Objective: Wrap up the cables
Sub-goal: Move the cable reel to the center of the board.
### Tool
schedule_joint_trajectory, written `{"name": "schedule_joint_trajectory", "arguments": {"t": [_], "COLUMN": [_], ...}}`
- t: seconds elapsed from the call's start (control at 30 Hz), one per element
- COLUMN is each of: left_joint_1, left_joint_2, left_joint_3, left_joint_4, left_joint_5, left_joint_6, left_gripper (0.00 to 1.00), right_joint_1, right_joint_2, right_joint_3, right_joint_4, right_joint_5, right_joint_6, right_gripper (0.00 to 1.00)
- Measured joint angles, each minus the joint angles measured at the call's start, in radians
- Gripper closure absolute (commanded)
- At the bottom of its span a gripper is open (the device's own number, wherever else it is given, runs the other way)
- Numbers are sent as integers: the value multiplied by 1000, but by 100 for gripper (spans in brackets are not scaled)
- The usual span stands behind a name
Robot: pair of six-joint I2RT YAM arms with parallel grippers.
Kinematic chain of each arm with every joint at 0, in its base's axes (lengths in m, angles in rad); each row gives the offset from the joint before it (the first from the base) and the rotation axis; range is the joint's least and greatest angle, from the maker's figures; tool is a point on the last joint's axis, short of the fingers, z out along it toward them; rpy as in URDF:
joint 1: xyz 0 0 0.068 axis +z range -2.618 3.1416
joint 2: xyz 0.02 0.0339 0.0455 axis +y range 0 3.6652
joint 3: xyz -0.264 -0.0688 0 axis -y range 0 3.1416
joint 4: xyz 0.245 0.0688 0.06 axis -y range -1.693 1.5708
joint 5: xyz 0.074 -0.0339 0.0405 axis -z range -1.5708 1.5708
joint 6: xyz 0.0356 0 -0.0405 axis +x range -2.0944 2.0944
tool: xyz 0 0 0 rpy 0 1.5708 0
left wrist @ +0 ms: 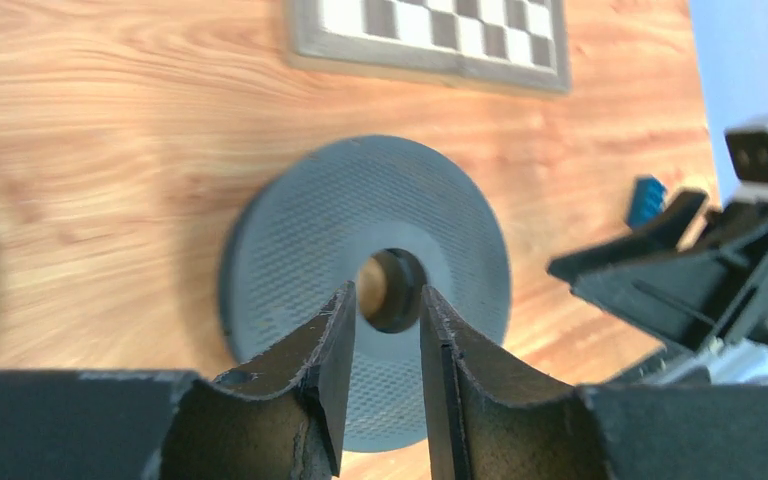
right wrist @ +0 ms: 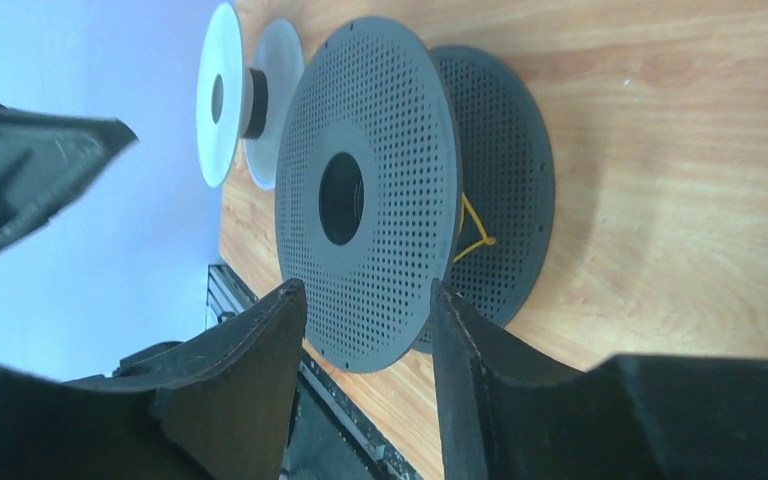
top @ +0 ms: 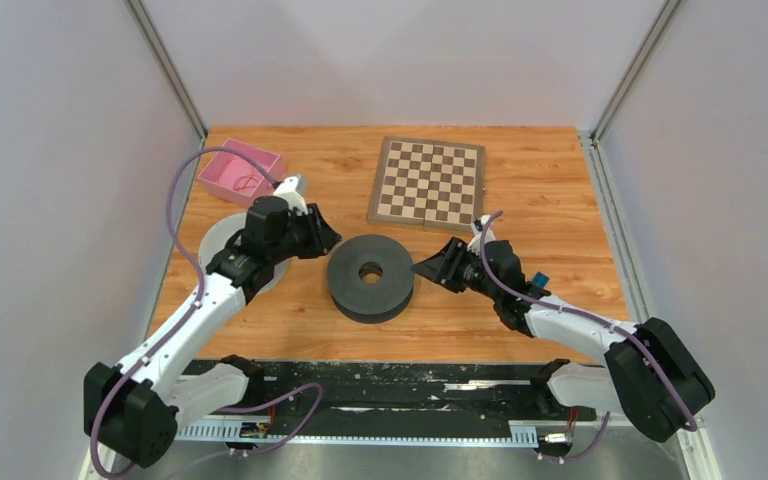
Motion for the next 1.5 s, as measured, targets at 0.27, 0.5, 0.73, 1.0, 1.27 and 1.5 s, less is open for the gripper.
{"name": "schedule_joint_trajectory", "arguments": {"t": [0.27,0.5,0.73,1.0,1.27,1.5], "left_joint_1": [151,151,150,119,2,-47], "left_joint_2": [-198,-204,-105,64,164,214], "left_joint_3": [-56,-177,-274,-276,-232,-159], "left_joint_4": [-59,-42,-39,16,45,86], "left_joint_5": [-106,-51,-3,-50,-66,-75], "left_joint_6": [13,3,-5,-3,-2,6], "left_gripper": [57,62,76,85,86,86], "right_joint_1": [27,16,-23,-32,-32,-32], "right_joint_2": [125,260,116,-219,-373,-417], "right_joint_3": [30,137,150,257,339,339], "right_joint_4": [-6,-14,-165,-391,-526,-583], "right_joint_5": [-28,-69,-10,131,213,251], "right_joint_6": [-8,-57,-143,-297,-403,-431], "right_gripper": [48,49,48,47,46,45]}}
